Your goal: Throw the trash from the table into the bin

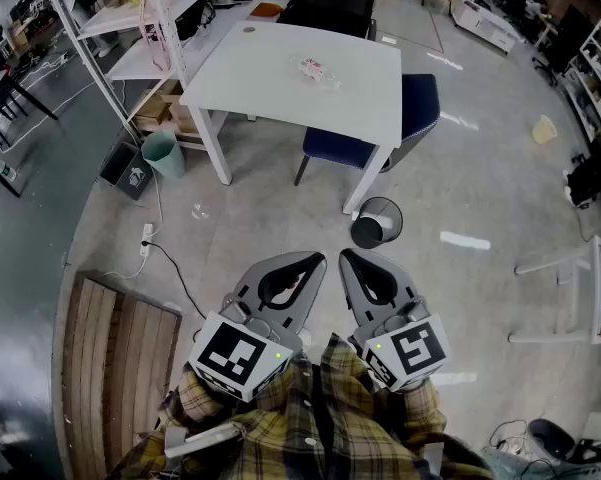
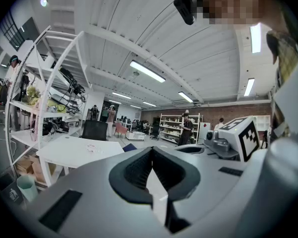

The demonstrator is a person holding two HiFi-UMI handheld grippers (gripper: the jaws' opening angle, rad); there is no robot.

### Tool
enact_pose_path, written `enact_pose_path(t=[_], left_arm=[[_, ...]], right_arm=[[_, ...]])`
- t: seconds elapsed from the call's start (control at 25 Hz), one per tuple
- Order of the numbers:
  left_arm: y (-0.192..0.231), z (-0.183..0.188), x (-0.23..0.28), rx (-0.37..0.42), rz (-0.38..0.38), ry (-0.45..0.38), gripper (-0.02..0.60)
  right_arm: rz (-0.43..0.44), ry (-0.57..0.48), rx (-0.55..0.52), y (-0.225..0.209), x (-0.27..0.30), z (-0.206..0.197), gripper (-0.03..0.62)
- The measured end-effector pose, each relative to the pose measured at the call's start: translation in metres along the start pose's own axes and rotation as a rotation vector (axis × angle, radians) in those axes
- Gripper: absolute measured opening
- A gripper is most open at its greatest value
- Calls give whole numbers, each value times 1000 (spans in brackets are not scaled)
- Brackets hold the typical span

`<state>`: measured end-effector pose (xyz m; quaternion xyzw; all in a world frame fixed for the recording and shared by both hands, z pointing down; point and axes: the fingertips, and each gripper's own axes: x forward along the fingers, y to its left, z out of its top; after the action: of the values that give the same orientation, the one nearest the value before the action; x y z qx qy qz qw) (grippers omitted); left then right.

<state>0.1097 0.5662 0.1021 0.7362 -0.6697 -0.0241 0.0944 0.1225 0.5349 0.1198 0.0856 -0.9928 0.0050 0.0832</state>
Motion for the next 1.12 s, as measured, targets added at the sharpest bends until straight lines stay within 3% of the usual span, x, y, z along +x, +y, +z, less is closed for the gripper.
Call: enact_pose_path(t=[0.64,1.12], left_arm=[[-15,-10,9,-4,13,5,9],[72,-5,62,-2,-5,9,9]], right_arm=[[-7,13,30,-15,-20,-16,-2],[-22,43,26,-57,68,-21,-2]])
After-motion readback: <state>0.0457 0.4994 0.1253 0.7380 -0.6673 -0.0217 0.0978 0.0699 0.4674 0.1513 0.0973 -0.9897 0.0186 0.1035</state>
